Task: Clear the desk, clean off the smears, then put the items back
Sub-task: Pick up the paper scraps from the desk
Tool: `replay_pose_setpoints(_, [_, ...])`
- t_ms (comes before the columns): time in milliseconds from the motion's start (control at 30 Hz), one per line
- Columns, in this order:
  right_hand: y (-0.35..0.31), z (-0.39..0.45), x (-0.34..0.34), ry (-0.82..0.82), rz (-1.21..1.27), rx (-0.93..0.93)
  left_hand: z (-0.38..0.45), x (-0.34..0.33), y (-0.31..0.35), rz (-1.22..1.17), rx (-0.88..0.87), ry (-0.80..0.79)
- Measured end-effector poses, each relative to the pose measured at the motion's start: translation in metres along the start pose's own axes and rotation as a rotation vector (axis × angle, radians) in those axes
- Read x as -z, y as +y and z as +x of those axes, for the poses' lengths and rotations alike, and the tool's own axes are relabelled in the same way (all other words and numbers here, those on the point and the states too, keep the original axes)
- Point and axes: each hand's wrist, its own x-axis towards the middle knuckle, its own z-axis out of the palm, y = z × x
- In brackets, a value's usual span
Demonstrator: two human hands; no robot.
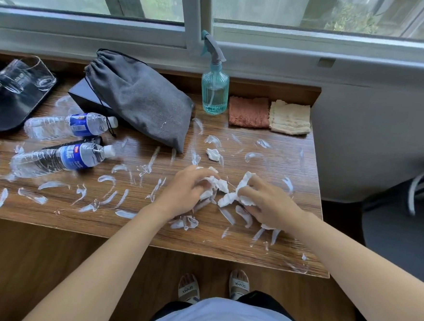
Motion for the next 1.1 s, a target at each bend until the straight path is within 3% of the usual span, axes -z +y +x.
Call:
replay_pose_setpoints(167, [0.002,0.009,0.016,0.206,0.202,-0.201,0.001,0.012,-0.002,-0.103,-0.004,0.105])
replay_pose_setpoints(333, [-0.008,0.013,0.048,0.350,0.241,-0.274,-0.001,0.024,0.031,-0.259,-0.092,0.125])
replay_pose_setpoints(667, [-0.036,-0.047,0.082,0.597,0.152,-0.525,0.035,-0.016,0.096,-0.439,-0.276,-0.103])
replay_pose_setpoints(867, [-0.038,-0.112,0.093,0.722,0.080,-0.700,0.036,-0.061,0.150,-0.361,-0.462,-0.300])
replay_pose_setpoints(1100, [-0.037,-0.221,0.103,0.839,0.097,-0.886,0.019,-0.141,0.225,-0.261,-0.628,-0.396])
